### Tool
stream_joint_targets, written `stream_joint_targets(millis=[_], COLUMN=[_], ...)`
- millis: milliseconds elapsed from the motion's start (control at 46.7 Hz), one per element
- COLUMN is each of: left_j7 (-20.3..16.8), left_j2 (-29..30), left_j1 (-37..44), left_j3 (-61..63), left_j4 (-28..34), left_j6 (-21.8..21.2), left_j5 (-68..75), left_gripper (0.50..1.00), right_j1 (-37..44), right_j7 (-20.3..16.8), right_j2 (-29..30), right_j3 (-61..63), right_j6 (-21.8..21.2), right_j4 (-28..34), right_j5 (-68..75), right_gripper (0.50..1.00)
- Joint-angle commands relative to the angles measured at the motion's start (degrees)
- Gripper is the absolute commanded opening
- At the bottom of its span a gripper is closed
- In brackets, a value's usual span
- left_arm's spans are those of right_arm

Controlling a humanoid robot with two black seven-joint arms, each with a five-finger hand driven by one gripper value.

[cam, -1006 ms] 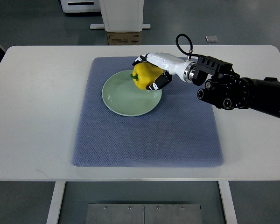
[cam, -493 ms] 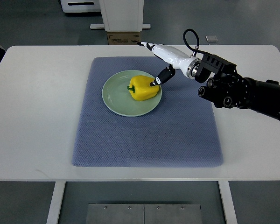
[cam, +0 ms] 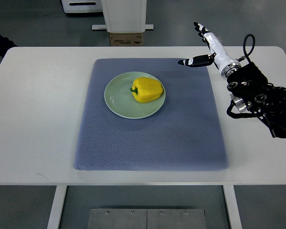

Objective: Place yellow pepper on plate with right hand

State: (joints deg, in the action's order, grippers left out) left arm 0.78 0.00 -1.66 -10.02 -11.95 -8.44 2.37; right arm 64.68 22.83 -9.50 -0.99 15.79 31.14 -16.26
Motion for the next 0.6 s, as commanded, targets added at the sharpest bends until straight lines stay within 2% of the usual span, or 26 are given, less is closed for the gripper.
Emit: stream_joint_targets(millis=[0,86,214,578], left_j7=[0.0,0.0,0.0,0.0], left_j2=[0.0,0.0,0.0,0.0], left_j1=[0.0,0.0,0.0,0.0], left_j3=[0.0,0.0,0.0,0.0], left_j4=[0.0,0.0,0.0,0.0], left_j6=[0.0,0.0,0.0,0.0], left_j5=[0.0,0.0,0.0,0.0], left_gripper=[1.000,1.000,1.000,1.000], right_j1=[-2.1,-3.4,-6.1,-13.4], right_j7=[-1.6,-5.0,-9.8,-12.3], right_j2=[-1.8,-2.6,-3.6,-4.1], right_j3=[4.8,9.5,18.2,33.3], right_j6=[-2.3,-6.3,-9.0,-14.9], right_j4=[0.1,0.0,-0.1,-0.6], right_j5=[0.0,0.5,5.6,18.6], right_gripper=[1.000,1.000,1.000,1.000])
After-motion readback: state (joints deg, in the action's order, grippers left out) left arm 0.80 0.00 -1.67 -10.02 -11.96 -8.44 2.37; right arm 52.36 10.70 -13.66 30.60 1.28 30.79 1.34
